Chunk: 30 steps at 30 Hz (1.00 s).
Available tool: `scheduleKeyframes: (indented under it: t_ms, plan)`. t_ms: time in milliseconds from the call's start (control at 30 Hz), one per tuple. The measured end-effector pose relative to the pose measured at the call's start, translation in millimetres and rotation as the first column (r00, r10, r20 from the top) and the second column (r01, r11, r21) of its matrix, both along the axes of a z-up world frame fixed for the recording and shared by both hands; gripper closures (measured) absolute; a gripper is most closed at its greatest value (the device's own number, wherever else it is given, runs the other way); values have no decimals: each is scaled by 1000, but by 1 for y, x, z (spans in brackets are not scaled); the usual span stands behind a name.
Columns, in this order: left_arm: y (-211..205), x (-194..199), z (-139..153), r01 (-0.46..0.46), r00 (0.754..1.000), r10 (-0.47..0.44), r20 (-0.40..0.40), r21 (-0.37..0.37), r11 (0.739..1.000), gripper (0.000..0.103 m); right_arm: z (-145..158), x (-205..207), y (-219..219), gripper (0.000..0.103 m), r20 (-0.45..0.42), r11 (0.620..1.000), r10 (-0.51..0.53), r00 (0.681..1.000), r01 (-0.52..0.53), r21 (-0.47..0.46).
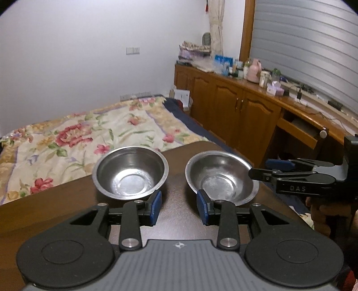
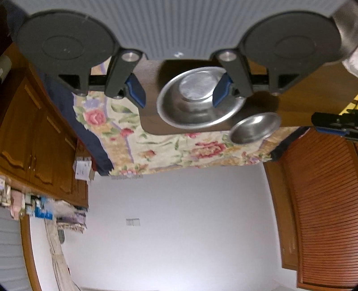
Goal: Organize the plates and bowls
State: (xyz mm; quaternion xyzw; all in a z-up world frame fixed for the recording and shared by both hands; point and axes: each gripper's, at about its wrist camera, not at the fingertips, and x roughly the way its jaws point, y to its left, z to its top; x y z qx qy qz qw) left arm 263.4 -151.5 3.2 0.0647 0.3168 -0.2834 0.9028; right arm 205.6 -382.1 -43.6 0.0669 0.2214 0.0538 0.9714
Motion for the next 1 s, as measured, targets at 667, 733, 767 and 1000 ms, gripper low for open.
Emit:
scheduleKeyframes:
  t_ms: [667,733,767,1000]
  plan:
    - [-43,55,-34,69,991,-66,-114,26,997,66,-25,38,-6,42,-76,992,37,996,-28,124]
    - [-44,58,-36,71,990,-68,-126,23,997,66,-26,40,-5,48,-82,991,50,995,-40,127]
    - [-45,59,-37,74,989,-70,-133,23,997,66,-26,40,-4,50,-85,991,53,995,-42,123]
    - [-49,66,-41,78,984,-73,-165,20,997,66,-26,40,0,58,-97,989,76,992,-63,131]
